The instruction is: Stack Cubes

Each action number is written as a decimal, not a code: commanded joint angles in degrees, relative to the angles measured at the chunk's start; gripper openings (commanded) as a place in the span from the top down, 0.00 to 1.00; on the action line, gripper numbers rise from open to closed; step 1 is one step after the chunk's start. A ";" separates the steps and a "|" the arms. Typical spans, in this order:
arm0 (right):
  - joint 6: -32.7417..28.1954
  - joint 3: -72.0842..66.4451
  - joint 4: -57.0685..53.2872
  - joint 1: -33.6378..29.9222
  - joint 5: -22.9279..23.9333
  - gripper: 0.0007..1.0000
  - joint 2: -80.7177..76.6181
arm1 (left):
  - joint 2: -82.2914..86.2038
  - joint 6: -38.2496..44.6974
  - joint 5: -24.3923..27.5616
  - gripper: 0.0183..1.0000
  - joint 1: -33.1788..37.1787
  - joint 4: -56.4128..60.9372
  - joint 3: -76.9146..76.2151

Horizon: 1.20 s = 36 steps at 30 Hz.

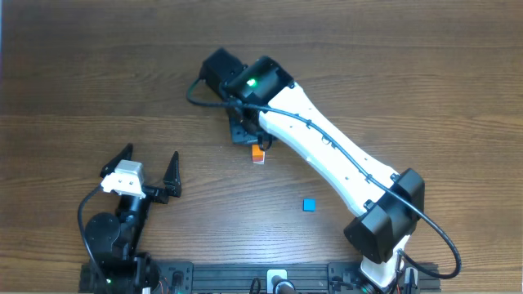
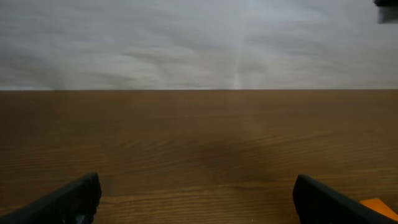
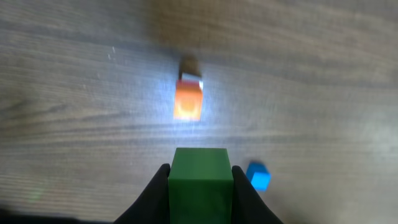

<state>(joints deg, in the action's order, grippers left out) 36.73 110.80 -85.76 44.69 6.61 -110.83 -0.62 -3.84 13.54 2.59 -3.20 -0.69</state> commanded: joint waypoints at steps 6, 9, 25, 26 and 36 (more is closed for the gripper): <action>9.73 -1.31 -0.76 1.40 -3.04 0.99 0.92 | 0.28 1.03 0.57 0.00 -0.28 0.13 0.35; 9.70 -2.73 -0.11 0.22 -3.82 0.99 0.66 | 0.28 1.03 0.57 0.00 -0.28 0.13 0.35; 5.99 -13.62 12.09 -3.43 -6.36 0.99 0.44 | 0.28 1.03 0.57 0.00 -0.28 0.13 0.35; 5.84 -14.01 12.48 -3.45 -6.36 0.99 0.44 | 0.28 1.03 0.57 0.00 -0.28 0.13 0.35; 4.74 -14.97 14.27 -3.28 -6.34 0.99 -0.68 | 0.28 1.03 0.57 0.00 -0.28 0.13 0.35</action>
<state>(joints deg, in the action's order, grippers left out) 41.89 96.29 -71.70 41.54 0.34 -110.85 -0.62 -3.84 13.54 2.59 -3.20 -0.69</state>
